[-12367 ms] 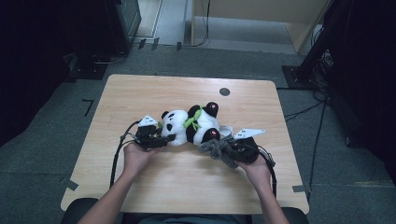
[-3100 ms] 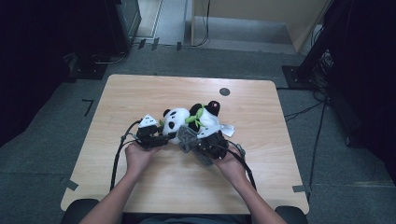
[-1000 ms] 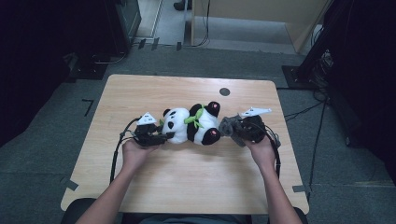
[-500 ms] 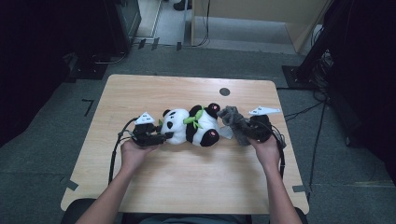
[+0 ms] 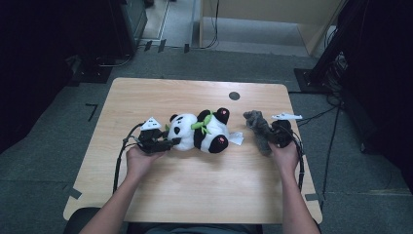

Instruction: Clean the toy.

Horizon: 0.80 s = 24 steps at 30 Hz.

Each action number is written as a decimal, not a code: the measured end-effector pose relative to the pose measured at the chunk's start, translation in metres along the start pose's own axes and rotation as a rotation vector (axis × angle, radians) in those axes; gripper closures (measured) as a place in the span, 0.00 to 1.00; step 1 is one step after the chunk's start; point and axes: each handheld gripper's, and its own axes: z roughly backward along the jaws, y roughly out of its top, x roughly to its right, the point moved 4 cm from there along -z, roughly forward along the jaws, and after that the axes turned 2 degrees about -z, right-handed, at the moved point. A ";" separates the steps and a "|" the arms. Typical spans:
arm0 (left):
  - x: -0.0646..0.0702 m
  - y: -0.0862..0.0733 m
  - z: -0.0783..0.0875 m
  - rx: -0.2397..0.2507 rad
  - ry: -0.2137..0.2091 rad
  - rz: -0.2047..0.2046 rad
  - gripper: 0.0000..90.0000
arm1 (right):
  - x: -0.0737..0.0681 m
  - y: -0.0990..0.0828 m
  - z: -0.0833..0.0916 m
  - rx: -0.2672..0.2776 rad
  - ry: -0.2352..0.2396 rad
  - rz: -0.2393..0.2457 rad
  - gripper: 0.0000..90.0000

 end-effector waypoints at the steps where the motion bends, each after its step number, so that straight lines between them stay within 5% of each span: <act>1: 0.000 0.000 0.000 0.001 -0.001 0.001 0.54 | 0.003 -0.002 -0.003 -0.007 -0.001 -0.007 0.88; 15: -0.001 -0.001 0.000 0.004 0.006 0.000 0.49 | 0.014 -0.013 -0.024 -0.042 -0.001 -0.027 0.81; 24: -0.002 -0.001 0.000 0.005 0.004 0.000 0.48 | 0.018 -0.012 -0.017 0.004 0.022 -0.088 0.55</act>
